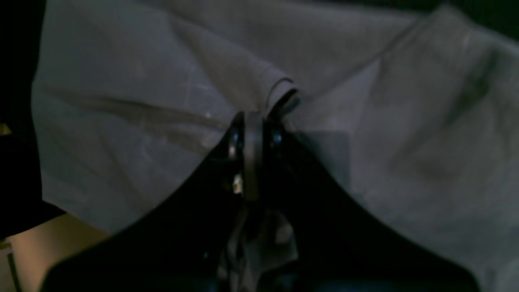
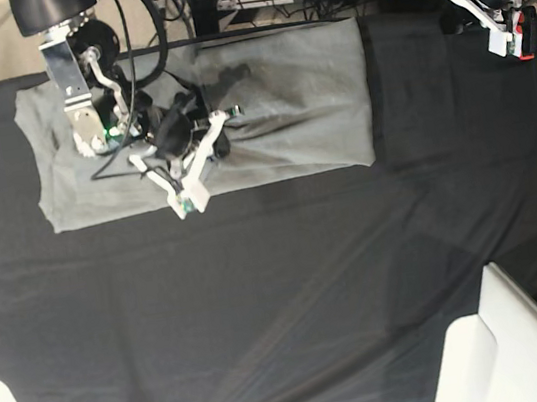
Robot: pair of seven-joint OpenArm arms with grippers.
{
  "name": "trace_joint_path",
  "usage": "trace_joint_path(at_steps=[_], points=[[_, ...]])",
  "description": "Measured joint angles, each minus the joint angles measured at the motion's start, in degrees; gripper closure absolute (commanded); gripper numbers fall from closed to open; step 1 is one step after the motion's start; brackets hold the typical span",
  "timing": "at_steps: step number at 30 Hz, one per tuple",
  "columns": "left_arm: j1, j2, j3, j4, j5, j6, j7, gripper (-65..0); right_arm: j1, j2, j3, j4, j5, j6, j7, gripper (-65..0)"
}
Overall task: Fold the T-shirt properly
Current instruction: 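Grasp the shirt's folded end with the right gripper and lift it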
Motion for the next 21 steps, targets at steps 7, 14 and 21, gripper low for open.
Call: trace_joint_path(at_steps=[7,14,21], points=[[0.0,0.0,0.0,0.0,0.0,0.0,0.0,0.0,1.3,1.2,0.2,0.0,-0.3,0.0,0.2,-0.9],[0.0,0.0,0.0,0.0,0.0,0.0,0.0,0.0,0.7,1.7,1.2,1.0,-0.7,-0.2,-0.1,-29.9],[0.0,0.1,0.0,0.0,0.0,0.0,0.0,0.0,-7.1,3.9,5.3,18.4,0.5,0.7,-0.7,-41.1]])
